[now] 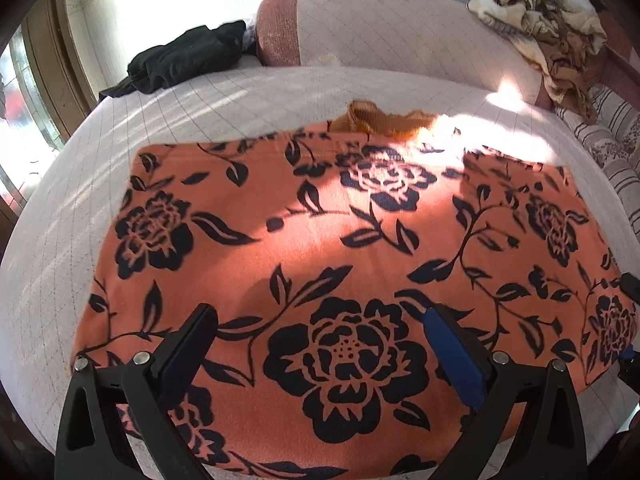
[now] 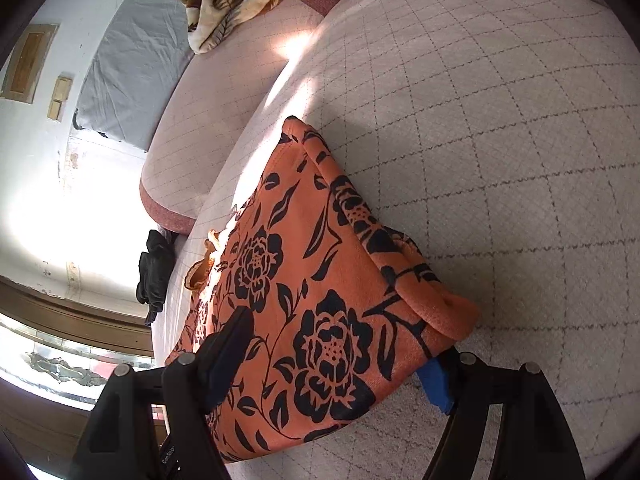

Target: Fold small clothes

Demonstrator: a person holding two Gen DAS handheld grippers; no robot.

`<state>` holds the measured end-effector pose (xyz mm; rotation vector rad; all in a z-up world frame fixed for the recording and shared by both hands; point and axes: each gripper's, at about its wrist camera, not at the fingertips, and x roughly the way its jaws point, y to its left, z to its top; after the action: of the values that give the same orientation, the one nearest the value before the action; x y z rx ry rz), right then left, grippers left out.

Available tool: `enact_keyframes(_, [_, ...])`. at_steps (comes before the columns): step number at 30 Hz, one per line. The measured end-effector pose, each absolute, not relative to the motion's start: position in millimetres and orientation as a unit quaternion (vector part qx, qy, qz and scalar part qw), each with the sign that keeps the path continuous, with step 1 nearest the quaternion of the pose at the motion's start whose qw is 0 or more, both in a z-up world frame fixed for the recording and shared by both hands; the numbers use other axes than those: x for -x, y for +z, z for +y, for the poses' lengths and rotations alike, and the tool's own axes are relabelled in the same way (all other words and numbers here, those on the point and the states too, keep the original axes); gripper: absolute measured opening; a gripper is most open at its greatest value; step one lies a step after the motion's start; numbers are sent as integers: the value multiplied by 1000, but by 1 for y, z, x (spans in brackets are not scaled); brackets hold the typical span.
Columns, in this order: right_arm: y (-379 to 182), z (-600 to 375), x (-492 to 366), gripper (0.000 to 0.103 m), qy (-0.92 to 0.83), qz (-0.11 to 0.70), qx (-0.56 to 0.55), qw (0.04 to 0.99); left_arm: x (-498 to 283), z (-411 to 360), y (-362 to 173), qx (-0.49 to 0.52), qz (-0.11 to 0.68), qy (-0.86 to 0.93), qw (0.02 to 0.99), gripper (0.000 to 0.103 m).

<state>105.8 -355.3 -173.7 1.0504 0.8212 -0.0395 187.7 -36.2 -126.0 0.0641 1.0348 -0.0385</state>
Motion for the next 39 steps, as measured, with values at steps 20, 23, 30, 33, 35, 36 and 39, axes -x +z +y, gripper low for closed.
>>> enact_keyframes(20, [-168,-356,-115,77,-29,382,-461,800,-188,-30,-117,-18,488,-18,873,103])
enact_keyframes(23, [-166,-355,-115,70,-32,383,-451,806,-192,-32,-126,-22,501,-16,865,103])
enact_keyframes(30, [-170,-358,-117,69,-36,386,-447,806,-192,-33,-126,-22,498,-14,867,103])
enact_keyframes(33, [-172,-360,-116,69,-33,382,-457,802,-191,-34,-127,-28,498,-15,866,103])
enact_keyframes(35, [-173,-362,-115,69,-32,380,-462,800,-191,-33,-127,-24,499,-13,866,103])
enact_keyframes(36, [-172,-361,-115,69,-32,381,-462,800,-191,-33,-126,-24,500,-13,866,103])
enact_keyframes(39, [-172,-362,-115,69,-31,379,-464,800,-190,-34,-123,-26,497,-13,867,103])
